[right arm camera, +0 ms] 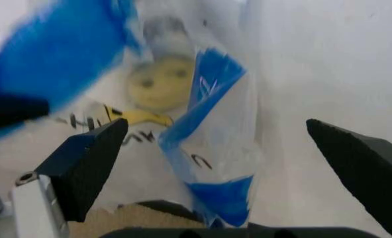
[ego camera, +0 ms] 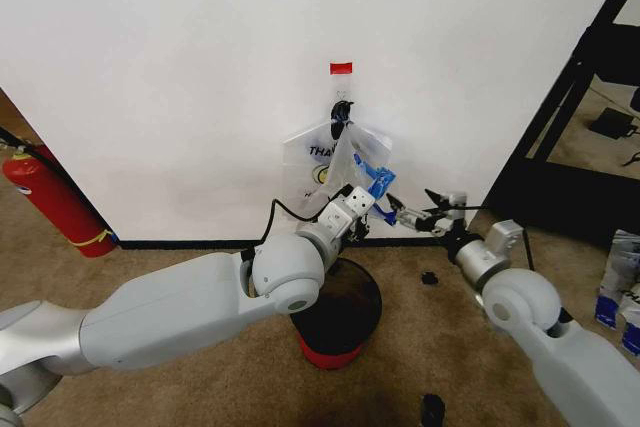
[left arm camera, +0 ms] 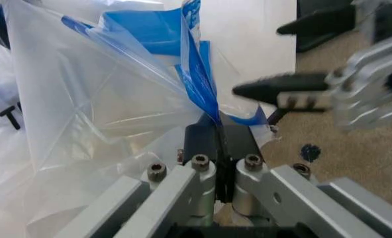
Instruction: Pick up the garbage bag from the wall and place it over the trash bin.
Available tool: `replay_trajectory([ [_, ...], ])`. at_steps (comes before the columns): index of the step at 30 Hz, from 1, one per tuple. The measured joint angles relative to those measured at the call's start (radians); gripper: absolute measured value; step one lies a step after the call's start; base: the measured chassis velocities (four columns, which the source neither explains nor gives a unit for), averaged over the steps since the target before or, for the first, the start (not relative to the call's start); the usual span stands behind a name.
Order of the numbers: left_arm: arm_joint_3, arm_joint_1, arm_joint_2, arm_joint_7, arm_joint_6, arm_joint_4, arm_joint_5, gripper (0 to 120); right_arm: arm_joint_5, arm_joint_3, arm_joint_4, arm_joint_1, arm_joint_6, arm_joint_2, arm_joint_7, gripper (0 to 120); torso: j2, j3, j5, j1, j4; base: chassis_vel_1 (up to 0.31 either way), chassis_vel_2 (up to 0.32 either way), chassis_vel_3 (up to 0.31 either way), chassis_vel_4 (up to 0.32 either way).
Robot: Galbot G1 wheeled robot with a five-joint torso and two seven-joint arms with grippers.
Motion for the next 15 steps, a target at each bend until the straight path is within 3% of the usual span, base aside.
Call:
replay_trajectory([
  [7,-0.001,0.003,0.000,0.000,0.000,-0.007,-0.001,0,-0.005,-0.060,-0.049,0.049,-0.015,0.004,0.007,99,0.000,0.000,0.0001,0.000,0.0000,0.000,0.000,0.000,0.000],
  [15,-0.002,0.007,0.002,0.003,0.000,-0.012,-0.003,0,-0.015,-0.090,-0.093,0.078,-0.016,0.021,0.017,72,0.000,0.000,0.0002,0.000,-0.0001,0.000,0.000,0.000,0.000],
])
